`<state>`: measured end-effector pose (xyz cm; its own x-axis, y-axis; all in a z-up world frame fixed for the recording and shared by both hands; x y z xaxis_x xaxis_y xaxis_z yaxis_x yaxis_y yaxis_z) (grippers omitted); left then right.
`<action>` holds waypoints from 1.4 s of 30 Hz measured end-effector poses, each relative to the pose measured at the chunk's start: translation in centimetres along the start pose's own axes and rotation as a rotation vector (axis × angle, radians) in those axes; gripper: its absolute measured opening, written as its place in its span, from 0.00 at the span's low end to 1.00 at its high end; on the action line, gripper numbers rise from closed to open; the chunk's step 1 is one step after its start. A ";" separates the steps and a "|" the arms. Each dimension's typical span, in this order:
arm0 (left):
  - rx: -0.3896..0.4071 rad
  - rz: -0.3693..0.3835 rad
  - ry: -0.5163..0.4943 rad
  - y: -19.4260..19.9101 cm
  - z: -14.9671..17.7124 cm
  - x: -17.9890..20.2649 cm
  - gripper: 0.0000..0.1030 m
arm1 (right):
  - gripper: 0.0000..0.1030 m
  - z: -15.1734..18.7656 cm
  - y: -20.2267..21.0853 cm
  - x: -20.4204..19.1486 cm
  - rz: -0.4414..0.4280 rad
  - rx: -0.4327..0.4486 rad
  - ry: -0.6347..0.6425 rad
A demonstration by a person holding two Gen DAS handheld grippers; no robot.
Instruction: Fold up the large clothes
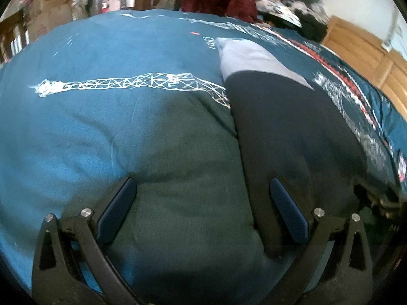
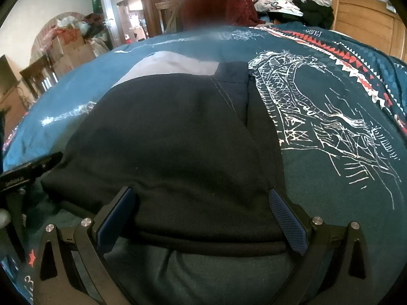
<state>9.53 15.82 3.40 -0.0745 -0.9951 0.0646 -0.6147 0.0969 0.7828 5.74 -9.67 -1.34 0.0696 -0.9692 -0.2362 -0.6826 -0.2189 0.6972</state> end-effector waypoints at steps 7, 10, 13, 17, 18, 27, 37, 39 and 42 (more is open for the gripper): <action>-0.023 -0.014 -0.006 -0.9 -0.9 0.2 1.00 | 1.00 -0.4 -0.5 0.3 -0.010 -0.028 -0.021; -0.043 0.009 -0.003 -1.0 -1.2 -0.1 1.00 | 1.00 -1.0 -0.1 0.1 0.004 -0.059 -0.010; -0.041 0.021 -0.030 0.7 -1.6 0.0 1.00 | 1.00 -1.9 2.0 -0.8 0.055 -0.053 0.011; 0.161 -0.004 -0.082 9.3 -4.1 0.7 1.00 | 1.00 -4.2 8.2 -4.0 0.096 0.038 0.084; 0.219 -0.011 -0.088 11.9 -4.9 0.8 1.00 | 1.00 -4.9 10.5 -5.2 0.130 0.072 0.109; 0.493 0.050 0.064 30.4 -6.3 1.1 1.00 | 1.00 -6.5 24.3 -12.0 0.132 0.203 0.089; 0.483 0.000 -0.047 33.7 -3.9 3.6 1.00 | 1.00 -4.6 28.0 -14.2 0.167 0.147 0.029; 0.473 -0.026 -0.085 33.3 -3.1 4.0 1.00 | 1.00 -4.1 28.7 -14.5 0.153 0.144 0.013; 0.465 -0.081 -0.130 33.3 -2.4 4.4 1.00 | 1.00 -3.4 29.3 -14.7 0.147 0.126 -0.008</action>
<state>-9.42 14.65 31.24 -0.0913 -0.9921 -0.0856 -0.9060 0.0471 0.4206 -12.78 -2.26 24.89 -0.0434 -0.9886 -0.1440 -0.7705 -0.0587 0.6347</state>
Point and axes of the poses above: each gripper's, at about its wrist camera, not at the fingertips, and y roughly against the way its jaws point, x to its right, z to its underside, the point moved 3 cm from there along -y, roughly the way its jaws point, and after that the axes turned 10 degrees about -z, right-handed, at the moved point
